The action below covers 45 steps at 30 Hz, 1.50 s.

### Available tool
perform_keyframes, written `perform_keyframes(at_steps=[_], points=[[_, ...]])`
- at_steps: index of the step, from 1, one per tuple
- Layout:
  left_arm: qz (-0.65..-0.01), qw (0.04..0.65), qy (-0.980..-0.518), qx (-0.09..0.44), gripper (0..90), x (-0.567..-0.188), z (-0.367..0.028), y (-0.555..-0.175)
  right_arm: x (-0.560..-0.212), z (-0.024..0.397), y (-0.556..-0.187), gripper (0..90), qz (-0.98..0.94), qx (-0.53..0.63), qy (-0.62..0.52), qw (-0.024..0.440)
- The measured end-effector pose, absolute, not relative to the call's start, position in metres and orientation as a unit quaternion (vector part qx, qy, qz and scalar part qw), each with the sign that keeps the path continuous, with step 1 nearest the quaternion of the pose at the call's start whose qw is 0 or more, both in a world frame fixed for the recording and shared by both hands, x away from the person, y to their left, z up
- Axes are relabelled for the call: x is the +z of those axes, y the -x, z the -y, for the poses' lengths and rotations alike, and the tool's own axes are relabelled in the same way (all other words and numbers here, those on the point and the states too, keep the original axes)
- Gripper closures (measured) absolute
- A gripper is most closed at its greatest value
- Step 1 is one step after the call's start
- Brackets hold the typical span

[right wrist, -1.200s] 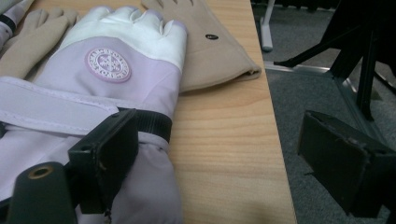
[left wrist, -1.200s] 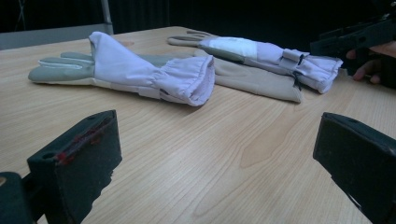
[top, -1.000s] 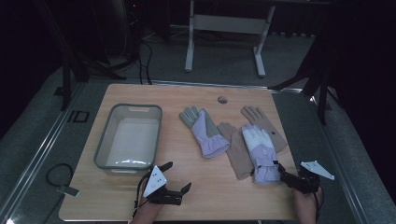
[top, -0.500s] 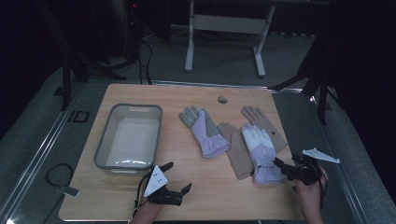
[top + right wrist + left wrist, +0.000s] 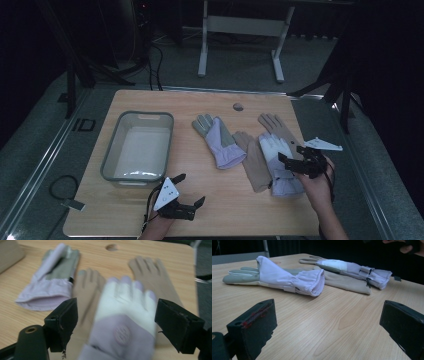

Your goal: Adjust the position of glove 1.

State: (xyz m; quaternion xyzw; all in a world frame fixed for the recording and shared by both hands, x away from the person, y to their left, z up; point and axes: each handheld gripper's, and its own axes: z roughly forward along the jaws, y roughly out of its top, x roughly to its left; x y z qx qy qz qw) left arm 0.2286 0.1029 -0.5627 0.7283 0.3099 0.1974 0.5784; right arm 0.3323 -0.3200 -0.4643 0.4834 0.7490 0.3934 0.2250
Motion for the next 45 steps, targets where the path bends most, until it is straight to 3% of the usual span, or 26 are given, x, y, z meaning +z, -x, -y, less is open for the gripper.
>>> perform_keyframes(at_steps=[4,19,40,45], points=[[-0.308,0.579,-0.729,0.197,1.0,-0.563,-0.103,-0.229,-0.457,0.298,-0.344,29.6,-0.766,0.390,-0.457,0.232],[-0.304,0.581,-0.730,0.194,1.0,-0.563,-0.104,-0.228,-0.463,0.224,-0.392,34.9,-0.820,0.386,-0.384,0.176],[-0.301,0.583,-0.731,0.189,1.0,-0.563,-0.104,-0.228,-0.493,0.159,-0.448,55.7,-0.851,0.363,-0.361,0.120],[-0.301,0.583,-0.731,0.187,1.0,-0.563,-0.104,-0.229,-0.508,0.151,-0.459,56.5,-0.860,0.342,-0.362,0.112]])
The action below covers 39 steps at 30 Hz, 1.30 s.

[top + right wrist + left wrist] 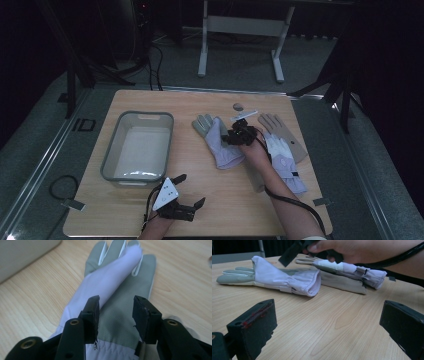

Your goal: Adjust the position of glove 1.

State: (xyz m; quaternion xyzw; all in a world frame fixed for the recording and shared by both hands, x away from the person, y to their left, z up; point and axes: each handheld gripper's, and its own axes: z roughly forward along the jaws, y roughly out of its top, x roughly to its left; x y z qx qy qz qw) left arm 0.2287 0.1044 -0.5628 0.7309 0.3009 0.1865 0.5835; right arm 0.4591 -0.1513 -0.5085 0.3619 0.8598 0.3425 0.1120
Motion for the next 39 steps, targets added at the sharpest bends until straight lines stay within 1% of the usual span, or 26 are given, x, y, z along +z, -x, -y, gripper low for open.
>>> perform_keyframes(at_steps=[2,7,10,12,13,14,15,19,21,24,27,29,32,34,36,37,39], points=[[-0.301,0.584,-0.731,0.185,1.0,-0.563,-0.104,-0.229,-0.513,0.148,-0.462,56.4,-0.864,0.332,-0.358,0.119],[-0.302,0.584,-0.731,0.183,1.0,-0.563,-0.104,-0.229,-0.527,0.143,-0.469,57.7,-0.875,0.315,-0.349,0.119],[-0.302,0.584,-0.731,0.183,1.0,-0.563,-0.104,-0.229,-0.536,0.142,-0.471,59.3,-0.878,0.309,-0.349,0.108],[-0.302,0.584,-0.731,0.184,1.0,-0.563,-0.104,-0.229,-0.538,0.144,-0.471,63.0,-0.878,0.313,-0.345,0.109],[-0.302,0.584,-0.731,0.184,1.0,-0.563,-0.104,-0.229,-0.539,0.144,-0.470,66.0,-0.878,0.314,-0.346,0.109],[-0.302,0.584,-0.730,0.184,1.0,-0.563,-0.104,-0.229,-0.539,0.144,-0.470,71.7,-0.877,0.314,-0.346,0.107],[-0.302,0.584,-0.730,0.184,1.0,-0.563,-0.104,-0.229,-0.539,0.143,-0.470,74.4,-0.876,0.314,-0.349,0.106],[-0.303,0.584,-0.731,0.181,1.0,-0.563,-0.104,-0.229,-0.538,0.142,-0.469,83.8,-0.864,0.316,-0.378,0.100],[-0.304,0.584,-0.731,0.181,1.0,-0.563,-0.104,-0.229,-0.538,0.140,-0.466,87.0,-0.861,0.315,-0.383,0.111],[-0.307,0.585,-0.729,0.180,1.0,-0.563,-0.105,-0.230,-0.533,0.137,-0.458,88.0,-0.848,0.324,-0.401,0.124],[-0.306,0.584,-0.730,0.179,1.0,-0.563,-0.105,-0.230,-0.526,0.139,-0.447,88.1,-0.825,0.353,-0.425,0.122],[-0.305,0.584,-0.731,0.179,1.0,-0.563,-0.105,-0.230,-0.521,0.139,-0.437,88.2,-0.814,0.361,-0.435,0.135],[-0.307,0.585,-0.729,0.179,1.0,-0.563,-0.105,-0.230,-0.513,0.141,-0.425,88.1,-0.792,0.379,-0.457,0.142],[-0.308,0.585,-0.728,0.180,1.0,-0.563,-0.105,-0.230,-0.508,0.142,-0.415,88.1,-0.777,0.391,-0.472,0.142],[-0.309,0.583,-0.729,0.182,1.0,-0.563,-0.105,-0.230,-0.506,0.144,-0.402,88.1,-0.760,0.405,-0.491,0.129],[-0.308,0.583,-0.730,0.183,1.0,-0.563,-0.105,-0.229,-0.506,0.144,-0.396,88.1,-0.757,0.404,-0.495,0.134],[-0.305,0.583,-0.730,0.185,1.0,-0.563,-0.104,-0.229,-0.507,0.146,-0.384,88.1,-0.747,0.407,-0.509,0.127]])
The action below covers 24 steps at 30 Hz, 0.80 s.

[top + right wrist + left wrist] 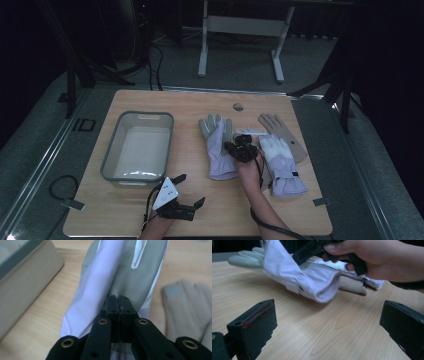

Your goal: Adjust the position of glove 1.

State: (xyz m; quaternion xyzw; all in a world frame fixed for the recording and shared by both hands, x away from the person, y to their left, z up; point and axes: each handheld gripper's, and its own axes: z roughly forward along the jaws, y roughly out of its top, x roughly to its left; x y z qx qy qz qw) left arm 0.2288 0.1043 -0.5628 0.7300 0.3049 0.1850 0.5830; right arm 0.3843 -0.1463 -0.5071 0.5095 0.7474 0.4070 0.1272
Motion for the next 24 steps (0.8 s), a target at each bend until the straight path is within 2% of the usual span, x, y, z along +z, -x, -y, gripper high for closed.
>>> perform_keyframes(at_steps=[2,10,24], points=[[-0.304,0.583,-0.730,0.185,1.0,-0.563,-0.104,-0.229,-0.508,0.147,-0.375,88.1,-0.749,0.397,-0.513,0.137],[-0.303,0.582,-0.731,0.184,1.0,-0.563,-0.104,-0.229,-0.506,0.157,-0.352,88.0,-0.724,0.409,-0.541,0.125],[-0.300,0.580,-0.734,0.187,1.0,-0.563,-0.103,-0.229,-0.545,0.155,-0.356,86.8,-0.719,0.390,-0.561,0.130]])
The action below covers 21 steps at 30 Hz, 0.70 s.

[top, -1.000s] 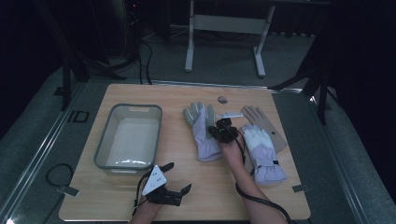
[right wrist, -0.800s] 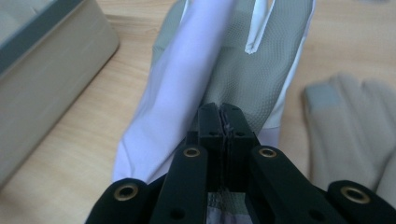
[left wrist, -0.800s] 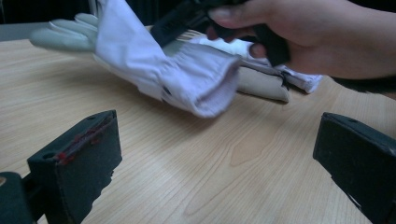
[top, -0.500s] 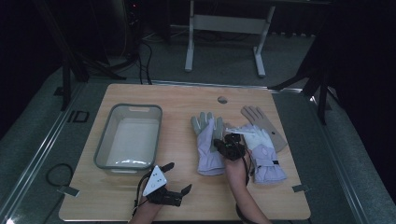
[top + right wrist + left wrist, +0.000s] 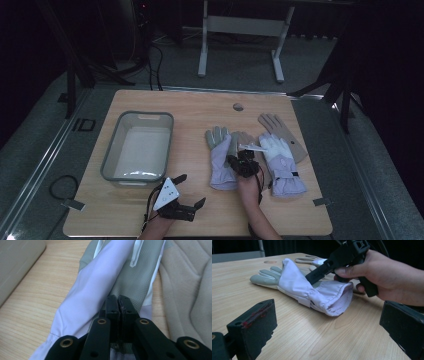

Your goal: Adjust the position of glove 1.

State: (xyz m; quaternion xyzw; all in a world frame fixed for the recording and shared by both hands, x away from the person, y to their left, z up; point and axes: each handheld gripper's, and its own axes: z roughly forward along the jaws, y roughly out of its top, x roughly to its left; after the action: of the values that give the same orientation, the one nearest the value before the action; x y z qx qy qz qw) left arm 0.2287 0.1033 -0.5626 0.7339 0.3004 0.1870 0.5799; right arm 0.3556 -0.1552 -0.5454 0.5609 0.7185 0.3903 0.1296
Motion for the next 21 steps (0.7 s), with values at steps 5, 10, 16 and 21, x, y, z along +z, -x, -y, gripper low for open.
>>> perform_keyframes(at_steps=[5,10,16,21], points=[[-0.301,0.580,-0.733,0.187,1.0,-0.563,-0.103,-0.229,-0.545,0.155,-0.354,82.6,-0.723,0.393,-0.552,0.137],[-0.301,0.580,-0.734,0.186,1.0,-0.563,-0.103,-0.229,-0.530,0.159,-0.352,70.3,-0.737,0.397,-0.527,0.146],[-0.299,0.580,-0.734,0.187,1.0,-0.563,-0.103,-0.229,-0.508,0.176,-0.359,60.9,-0.763,0.398,-0.483,0.159],[-0.301,0.581,-0.733,0.185,1.0,-0.563,-0.103,-0.229,-0.493,0.197,-0.365,56.2,-0.781,0.391,-0.456,0.167]])
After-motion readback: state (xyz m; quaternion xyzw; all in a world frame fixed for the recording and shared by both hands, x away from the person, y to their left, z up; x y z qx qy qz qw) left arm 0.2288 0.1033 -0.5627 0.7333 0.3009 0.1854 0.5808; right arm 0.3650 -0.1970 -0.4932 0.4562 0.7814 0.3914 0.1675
